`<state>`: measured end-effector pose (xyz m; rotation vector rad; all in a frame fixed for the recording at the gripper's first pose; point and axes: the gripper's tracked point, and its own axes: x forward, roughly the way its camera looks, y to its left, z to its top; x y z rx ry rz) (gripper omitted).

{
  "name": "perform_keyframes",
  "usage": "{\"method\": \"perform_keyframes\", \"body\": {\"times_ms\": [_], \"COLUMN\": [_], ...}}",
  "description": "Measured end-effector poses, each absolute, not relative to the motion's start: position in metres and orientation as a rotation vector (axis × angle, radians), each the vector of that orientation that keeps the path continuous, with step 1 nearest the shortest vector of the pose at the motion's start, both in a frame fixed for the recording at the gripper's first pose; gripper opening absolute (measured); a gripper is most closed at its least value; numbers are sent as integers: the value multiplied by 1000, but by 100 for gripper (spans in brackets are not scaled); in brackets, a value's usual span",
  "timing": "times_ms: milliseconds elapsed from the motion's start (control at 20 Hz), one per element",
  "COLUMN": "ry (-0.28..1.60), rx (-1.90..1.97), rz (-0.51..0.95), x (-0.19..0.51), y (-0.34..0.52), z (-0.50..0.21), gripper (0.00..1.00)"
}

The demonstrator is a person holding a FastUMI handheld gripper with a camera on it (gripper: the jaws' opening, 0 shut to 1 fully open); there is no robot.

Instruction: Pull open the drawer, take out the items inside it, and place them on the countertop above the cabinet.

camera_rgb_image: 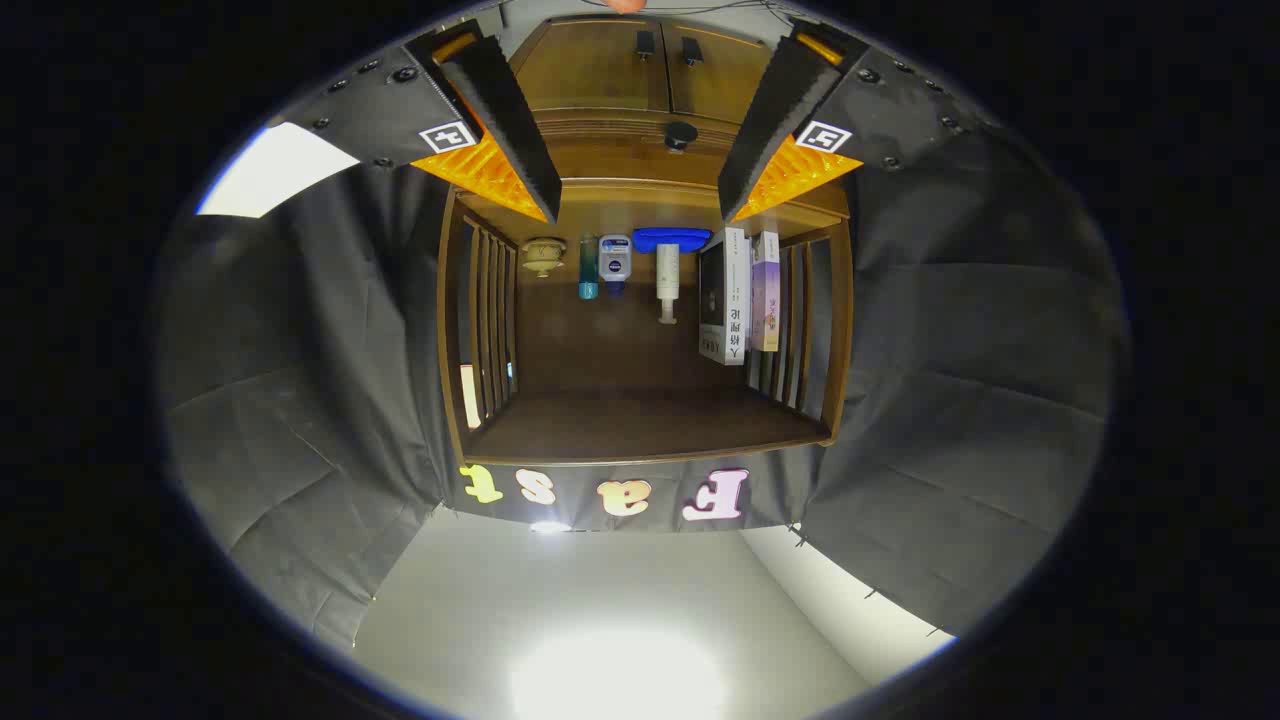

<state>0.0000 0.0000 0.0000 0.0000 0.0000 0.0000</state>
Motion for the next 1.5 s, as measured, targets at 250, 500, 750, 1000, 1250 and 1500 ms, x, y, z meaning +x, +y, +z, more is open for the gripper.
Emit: {"method": "perform_keyframes", "body": {"times_ms": [250, 500, 750, 1000, 1250, 1500], "ry": [9, 10, 12, 11, 19, 35], "rx": [22, 26, 31, 32, 67, 71], "rz": [-10, -17, -12, -3, 12, 25], "x": [3, 6, 7, 11, 41, 73], "y": [-6, -8, -8, -5, 5, 11], "z": [-3, -6, -8, -9, -20, -39], "gripper": [100, 100, 100, 100, 100, 99]}}
